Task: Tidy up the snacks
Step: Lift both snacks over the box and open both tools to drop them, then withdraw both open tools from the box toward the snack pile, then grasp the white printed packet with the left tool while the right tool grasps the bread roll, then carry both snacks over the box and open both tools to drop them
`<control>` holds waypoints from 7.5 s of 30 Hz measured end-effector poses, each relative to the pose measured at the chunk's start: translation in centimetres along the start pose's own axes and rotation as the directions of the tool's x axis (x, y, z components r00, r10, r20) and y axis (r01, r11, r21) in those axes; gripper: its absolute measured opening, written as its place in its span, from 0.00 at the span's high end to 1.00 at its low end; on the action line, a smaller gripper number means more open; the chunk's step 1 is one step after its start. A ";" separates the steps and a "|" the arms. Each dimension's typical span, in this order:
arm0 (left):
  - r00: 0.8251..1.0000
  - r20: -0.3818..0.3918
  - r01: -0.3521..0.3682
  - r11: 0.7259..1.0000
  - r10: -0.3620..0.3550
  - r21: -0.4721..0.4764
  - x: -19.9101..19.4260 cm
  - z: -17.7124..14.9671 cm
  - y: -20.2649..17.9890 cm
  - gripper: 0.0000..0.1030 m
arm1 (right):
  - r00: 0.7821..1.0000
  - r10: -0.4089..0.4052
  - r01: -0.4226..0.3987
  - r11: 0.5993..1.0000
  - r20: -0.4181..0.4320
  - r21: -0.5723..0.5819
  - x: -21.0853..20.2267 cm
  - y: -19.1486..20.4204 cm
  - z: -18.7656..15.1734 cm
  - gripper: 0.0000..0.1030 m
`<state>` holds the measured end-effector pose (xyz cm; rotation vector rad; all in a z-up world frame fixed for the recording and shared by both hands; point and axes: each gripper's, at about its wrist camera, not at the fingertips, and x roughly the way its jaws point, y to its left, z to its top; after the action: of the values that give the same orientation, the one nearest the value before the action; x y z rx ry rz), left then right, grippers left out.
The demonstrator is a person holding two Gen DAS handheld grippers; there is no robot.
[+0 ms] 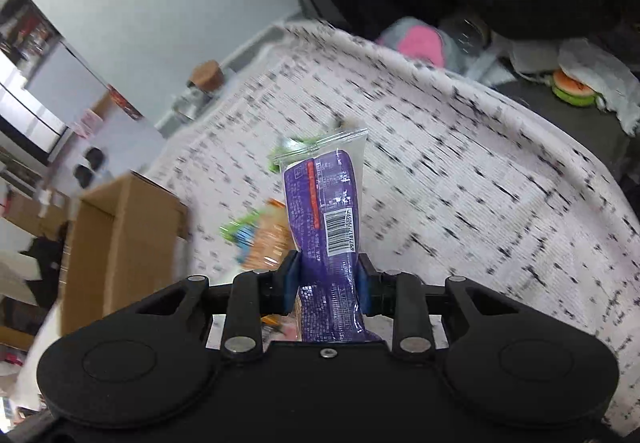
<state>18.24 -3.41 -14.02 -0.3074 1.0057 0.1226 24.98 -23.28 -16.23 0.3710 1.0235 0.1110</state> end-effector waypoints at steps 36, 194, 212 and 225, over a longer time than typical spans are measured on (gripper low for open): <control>0.989 0.131 -0.061 0.998 0.062 -0.010 -3.4 7.1 5.9 0.71 | 0.942 0.335 -0.330 0.935 0.022 -0.127 2.0 10.7 1.4 0.72; 0.987 -0.159 0.005 0.996 -0.020 -0.090 11.2 2.7 -1.0 0.38 | 0.977 0.088 -0.067 0.992 -0.196 0.111 8.0 0.0 2.4 0.77; 0.988 -0.133 -0.077 0.997 0.074 -0.024 9.4 2.7 -1.2 0.55 | 0.980 0.120 -0.103 0.988 -0.157 0.112 6.0 -0.1 2.4 0.77; 0.998 -0.031 -0.057 0.998 0.057 -0.016 3.8 5.0 -1.4 0.56 | 0.967 0.244 -0.239 0.967 -0.065 0.086 3.6 1.6 2.8 0.77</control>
<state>24.67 -3.31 -14.52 -0.2966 1.0443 0.1787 29.39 -21.58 -17.32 0.5654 1.0562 0.3077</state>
